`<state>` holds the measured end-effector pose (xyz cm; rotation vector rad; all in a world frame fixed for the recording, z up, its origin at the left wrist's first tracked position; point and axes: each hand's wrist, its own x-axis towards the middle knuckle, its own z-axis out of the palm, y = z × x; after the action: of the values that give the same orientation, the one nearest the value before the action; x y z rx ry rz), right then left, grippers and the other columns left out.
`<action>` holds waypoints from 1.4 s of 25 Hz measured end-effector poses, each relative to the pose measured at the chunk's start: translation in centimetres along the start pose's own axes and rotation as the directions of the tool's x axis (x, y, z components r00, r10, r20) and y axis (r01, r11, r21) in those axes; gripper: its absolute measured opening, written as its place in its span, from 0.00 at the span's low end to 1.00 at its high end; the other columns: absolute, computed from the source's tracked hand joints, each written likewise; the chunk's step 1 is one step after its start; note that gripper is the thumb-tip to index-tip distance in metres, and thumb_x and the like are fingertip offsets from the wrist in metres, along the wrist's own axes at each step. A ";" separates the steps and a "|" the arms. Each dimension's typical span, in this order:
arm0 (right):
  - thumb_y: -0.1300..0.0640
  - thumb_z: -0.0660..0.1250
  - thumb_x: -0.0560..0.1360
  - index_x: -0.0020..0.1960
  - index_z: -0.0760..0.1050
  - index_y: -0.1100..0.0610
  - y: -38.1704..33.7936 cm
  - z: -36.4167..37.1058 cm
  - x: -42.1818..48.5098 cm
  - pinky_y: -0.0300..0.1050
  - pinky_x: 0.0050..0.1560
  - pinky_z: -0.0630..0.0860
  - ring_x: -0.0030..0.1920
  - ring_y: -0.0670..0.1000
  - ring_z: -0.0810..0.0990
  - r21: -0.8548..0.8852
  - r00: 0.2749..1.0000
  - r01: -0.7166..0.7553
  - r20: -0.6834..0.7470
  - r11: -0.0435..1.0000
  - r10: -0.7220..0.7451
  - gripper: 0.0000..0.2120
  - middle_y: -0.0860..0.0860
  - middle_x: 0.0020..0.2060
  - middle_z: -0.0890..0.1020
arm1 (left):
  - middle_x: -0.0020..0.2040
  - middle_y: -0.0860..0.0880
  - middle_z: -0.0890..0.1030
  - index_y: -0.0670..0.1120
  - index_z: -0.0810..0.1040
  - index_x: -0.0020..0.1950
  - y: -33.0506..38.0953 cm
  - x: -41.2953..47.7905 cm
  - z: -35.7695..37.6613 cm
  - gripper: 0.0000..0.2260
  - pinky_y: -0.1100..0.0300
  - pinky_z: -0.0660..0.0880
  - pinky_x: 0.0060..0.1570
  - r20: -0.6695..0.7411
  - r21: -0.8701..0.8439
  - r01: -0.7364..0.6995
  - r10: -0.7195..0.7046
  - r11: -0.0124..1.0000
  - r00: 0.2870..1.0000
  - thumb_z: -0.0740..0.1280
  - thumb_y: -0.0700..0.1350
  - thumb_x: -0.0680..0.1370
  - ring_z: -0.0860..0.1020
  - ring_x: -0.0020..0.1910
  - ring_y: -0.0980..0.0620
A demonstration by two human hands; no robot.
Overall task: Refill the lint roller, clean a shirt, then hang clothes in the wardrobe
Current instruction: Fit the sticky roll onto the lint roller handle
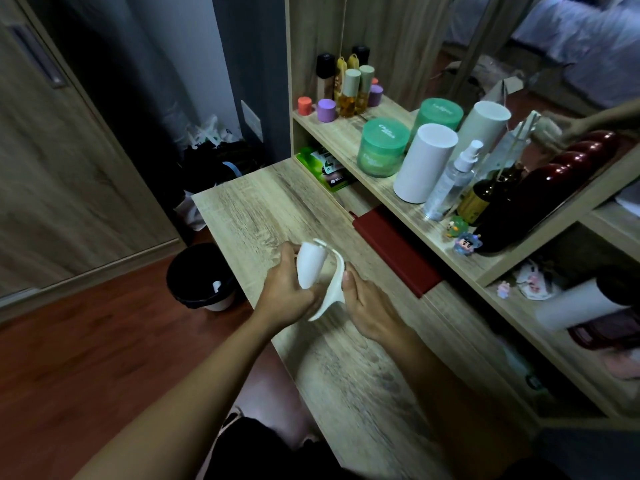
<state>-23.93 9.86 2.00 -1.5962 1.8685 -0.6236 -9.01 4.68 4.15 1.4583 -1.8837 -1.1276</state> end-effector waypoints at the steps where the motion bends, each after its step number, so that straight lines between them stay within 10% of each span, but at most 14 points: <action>1: 0.45 0.43 0.80 0.73 0.59 0.53 0.3 0.5 -0.2 0.49 0.57 0.72 0.59 0.57 0.77 0.028 1.000 0.002 -0.008 1.000 -0.002 0.25 0.57 0.60 0.78 | 0.43 0.48 0.75 0.49 0.61 0.53 0.0 0.1 -0.2 0.21 0.59 0.69 0.32 0.026 0.034 -0.025 0.024 0.999 0.999 0.65 0.49 0.64 0.75 0.38 0.47; 10: 0.41 0.43 0.78 0.69 0.63 0.52 0.5 1.1 -0.7 0.53 0.55 0.75 0.54 0.55 0.78 0.157 0.997 0.063 -0.044 0.986 -0.057 0.26 0.56 0.56 0.79 | 0.40 0.47 0.74 0.47 0.61 0.55 0.1 0.7 -0.7 0.22 0.53 0.70 0.34 0.100 0.250 -0.179 0.159 0.952 0.982 0.63 0.49 0.64 0.75 0.37 0.42; 16: 0.35 0.54 0.73 0.42 0.70 0.42 1.6 2.5 -2.3 0.35 0.39 0.70 0.38 0.38 0.76 0.187 0.992 0.128 -0.023 0.974 -0.126 0.13 0.38 0.34 0.78 | 0.52 0.51 0.68 0.51 0.66 0.66 0.6 2.7 -2.5 0.33 0.55 0.73 0.49 0.246 0.281 -0.291 0.224 0.915 0.943 0.69 0.52 0.61 0.73 0.51 0.48; 30: 0.36 0.55 0.71 0.48 0.73 0.45 1.1 3.4 -2.1 0.40 0.41 0.74 0.40 0.40 0.79 0.425 0.967 0.134 -0.255 0.895 -0.024 0.16 0.44 0.35 0.80 | 0.51 0.49 0.79 0.53 0.64 0.65 1.1 1.8 -3.7 0.28 0.53 0.76 0.47 0.293 0.213 -0.308 0.240 0.927 0.925 0.69 0.61 0.70 0.78 0.50 0.49; 35: 0.35 0.56 0.72 0.46 0.73 0.47 0.6 3.5 -2.0 0.42 0.39 0.75 0.39 0.45 0.80 0.416 0.958 0.170 -0.283 0.893 -0.050 0.17 0.50 0.36 0.82 | 0.67 0.46 0.73 0.46 0.70 0.64 0.6 1.2 -4.3 0.23 0.49 0.72 0.56 0.105 0.539 -0.522 0.562 0.661 0.820 0.60 0.59 0.75 0.73 0.61 0.46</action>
<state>-21.73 12.00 -0.66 -1.3736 1.6628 -1.2674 -6.33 2.25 6.81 1.0150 -2.4810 -0.2401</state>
